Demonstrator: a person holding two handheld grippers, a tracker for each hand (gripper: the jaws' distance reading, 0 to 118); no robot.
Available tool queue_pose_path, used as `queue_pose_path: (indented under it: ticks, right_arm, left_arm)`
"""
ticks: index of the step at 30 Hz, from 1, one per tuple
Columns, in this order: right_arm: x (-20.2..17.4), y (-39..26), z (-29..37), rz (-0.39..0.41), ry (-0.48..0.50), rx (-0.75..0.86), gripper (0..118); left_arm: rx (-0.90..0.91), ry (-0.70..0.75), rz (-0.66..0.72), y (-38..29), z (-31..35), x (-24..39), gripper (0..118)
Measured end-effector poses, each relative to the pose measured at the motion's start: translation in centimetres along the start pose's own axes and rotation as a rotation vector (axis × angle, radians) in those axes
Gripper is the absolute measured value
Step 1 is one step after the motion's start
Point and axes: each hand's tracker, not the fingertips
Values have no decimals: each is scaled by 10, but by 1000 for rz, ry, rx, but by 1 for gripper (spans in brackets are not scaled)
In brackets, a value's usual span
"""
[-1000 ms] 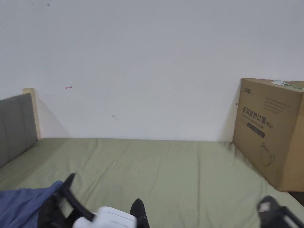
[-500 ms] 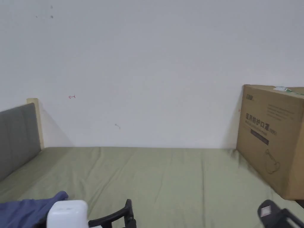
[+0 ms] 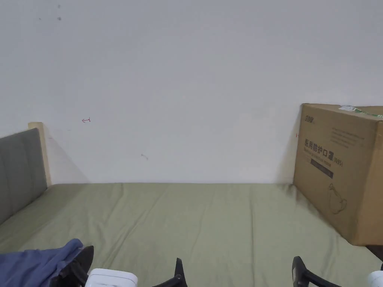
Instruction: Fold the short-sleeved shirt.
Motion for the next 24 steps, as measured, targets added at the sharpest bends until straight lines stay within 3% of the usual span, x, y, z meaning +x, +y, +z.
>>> queue_pose_path:
  ticks: [9, 16, 24]
  right_arm:
    - [4, 0, 2, -37, 11, 12, 118]
    - [2, 5, 7, 21, 33, 32, 118]
    - [3, 6, 10, -33, 51, 7, 118]
  left_arm:
    - [-62, -15, 57, 0, -7, 0, 118]
    - [-26, -15, 64, 0, -5, 4, 118]
    - [-60, -15, 73, 0, -6, 4, 118]
